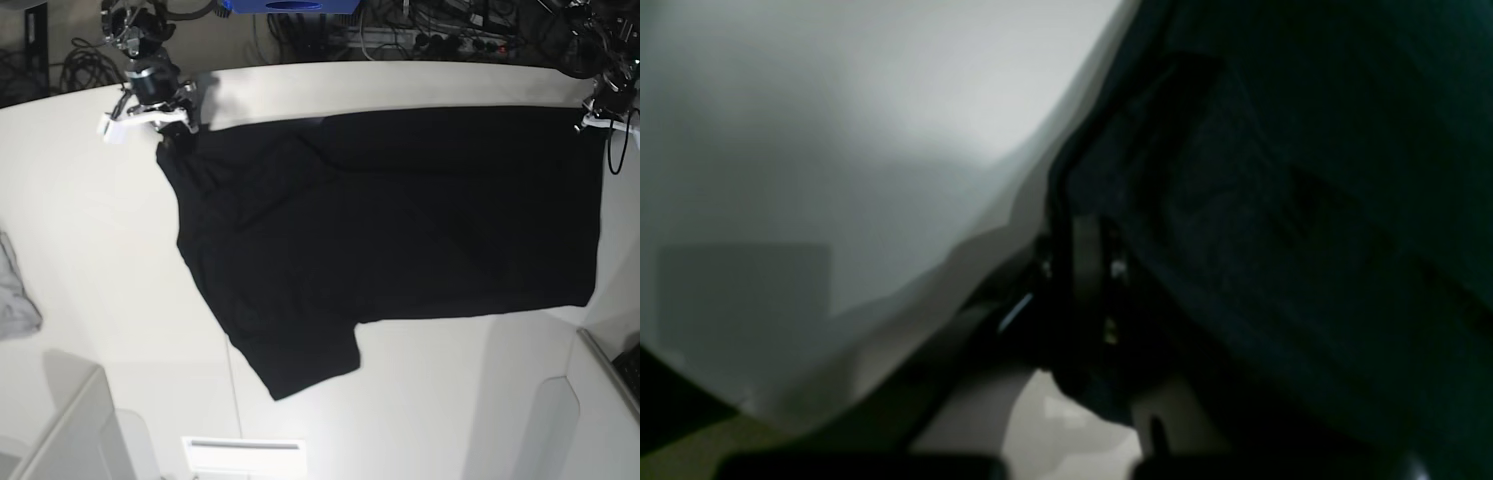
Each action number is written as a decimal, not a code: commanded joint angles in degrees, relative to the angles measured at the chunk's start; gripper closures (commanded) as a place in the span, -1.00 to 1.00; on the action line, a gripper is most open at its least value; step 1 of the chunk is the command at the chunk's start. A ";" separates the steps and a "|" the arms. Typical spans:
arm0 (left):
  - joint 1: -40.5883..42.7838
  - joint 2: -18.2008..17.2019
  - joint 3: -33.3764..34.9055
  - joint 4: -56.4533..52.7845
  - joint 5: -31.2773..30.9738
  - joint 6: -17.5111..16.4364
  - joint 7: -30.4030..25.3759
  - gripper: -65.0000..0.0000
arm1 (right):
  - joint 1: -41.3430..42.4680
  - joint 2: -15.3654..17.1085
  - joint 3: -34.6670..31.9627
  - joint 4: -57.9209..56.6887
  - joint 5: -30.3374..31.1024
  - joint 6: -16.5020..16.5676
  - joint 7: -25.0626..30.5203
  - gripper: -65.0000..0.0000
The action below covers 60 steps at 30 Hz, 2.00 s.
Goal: Fold the T-shirt properly
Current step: 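Pull the shirt's collar edge taut between both grippers, then release the collar edge and move the right gripper toward the sleeve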
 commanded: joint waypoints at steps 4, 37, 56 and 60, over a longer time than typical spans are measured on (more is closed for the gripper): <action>1.78 -0.27 0.60 2.56 -0.62 -0.12 -1.04 1.00 | -1.39 0.05 3.83 1.19 -0.01 0.64 1.38 1.00; 11.54 3.78 4.47 11.44 -0.62 -0.12 -1.13 1.00 | -10.26 0.14 7.43 3.65 -0.01 0.64 1.29 1.00; 10.93 3.34 -6.25 19.53 -0.62 -0.12 -1.04 -0.62 | -10.97 -3.20 16.66 6.12 -0.01 0.99 1.29 0.04; 9.26 3.16 -7.05 21.90 -0.54 -0.12 -1.04 -0.62 | -7.80 -0.74 17.89 6.20 -0.10 0.99 1.29 0.04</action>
